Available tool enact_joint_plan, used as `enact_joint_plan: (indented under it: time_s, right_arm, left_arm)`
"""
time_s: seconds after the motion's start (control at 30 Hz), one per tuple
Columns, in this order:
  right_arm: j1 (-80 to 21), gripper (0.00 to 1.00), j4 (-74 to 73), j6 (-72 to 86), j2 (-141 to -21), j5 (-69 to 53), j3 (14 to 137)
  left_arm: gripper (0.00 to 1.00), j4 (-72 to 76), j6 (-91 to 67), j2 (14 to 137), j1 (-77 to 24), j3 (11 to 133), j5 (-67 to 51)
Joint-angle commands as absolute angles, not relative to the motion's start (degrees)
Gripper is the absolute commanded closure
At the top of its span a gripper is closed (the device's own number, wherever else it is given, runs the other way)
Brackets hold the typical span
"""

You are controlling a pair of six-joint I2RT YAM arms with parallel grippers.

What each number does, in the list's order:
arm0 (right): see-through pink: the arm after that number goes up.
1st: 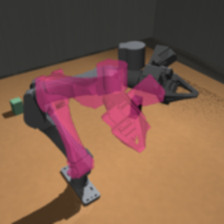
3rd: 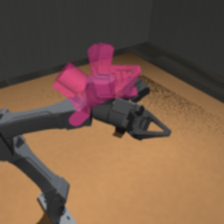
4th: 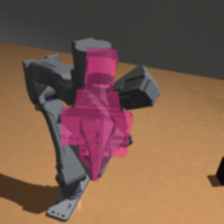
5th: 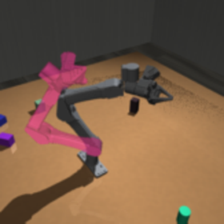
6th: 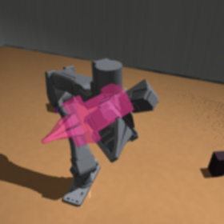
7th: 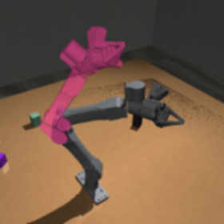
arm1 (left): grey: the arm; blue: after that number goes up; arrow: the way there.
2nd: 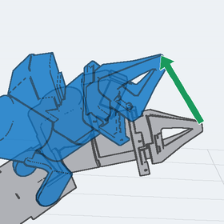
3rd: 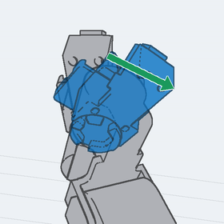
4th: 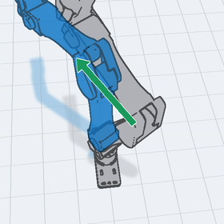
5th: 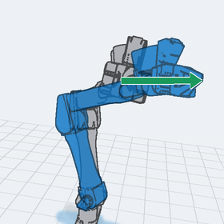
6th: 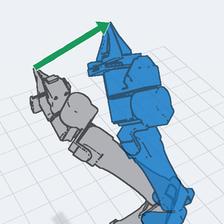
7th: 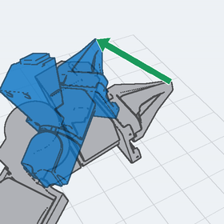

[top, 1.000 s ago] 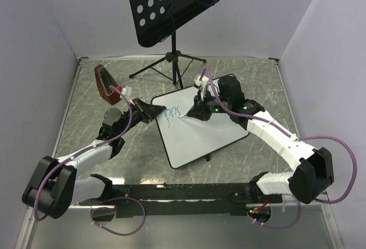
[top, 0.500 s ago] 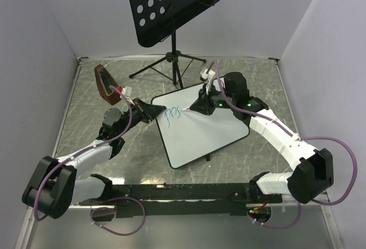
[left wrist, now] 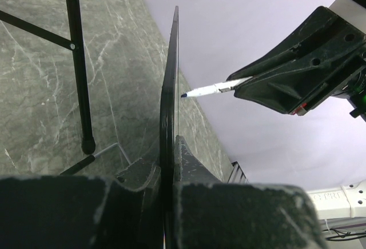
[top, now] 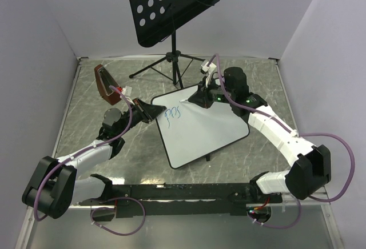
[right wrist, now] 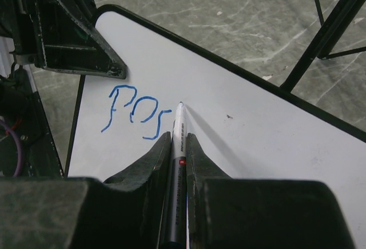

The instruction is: Write a sentence on the whiteboard

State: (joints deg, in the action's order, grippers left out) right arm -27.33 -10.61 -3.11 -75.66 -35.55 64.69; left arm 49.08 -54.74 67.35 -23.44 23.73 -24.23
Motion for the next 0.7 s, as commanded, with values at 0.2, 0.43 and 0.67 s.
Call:
enact_joint_plan:
  time_s: [0.2, 0.43, 0.67]
  right_arm:
    - [-27.16, 1.0, -9.75, -2.99, -78.05, -33.57, 67.41]
    - [-27.16, 1.0, -10.28, -3.34, -77.61, -34.36, 66.01]
    - [-27.16, 1.0, -9.76, -2.55, -74.8, -37.0, 65.22]
  left_arm:
    - [0.99, 56.6, -53.35, 66.53, -23.73, 24.7, -25.66]
    - [0.99, 56.6, -53.26, 66.53, -23.73, 24.7, -25.58]
    - [0.99, 56.69, -53.35, 66.45, -23.82, 24.61, -25.58]
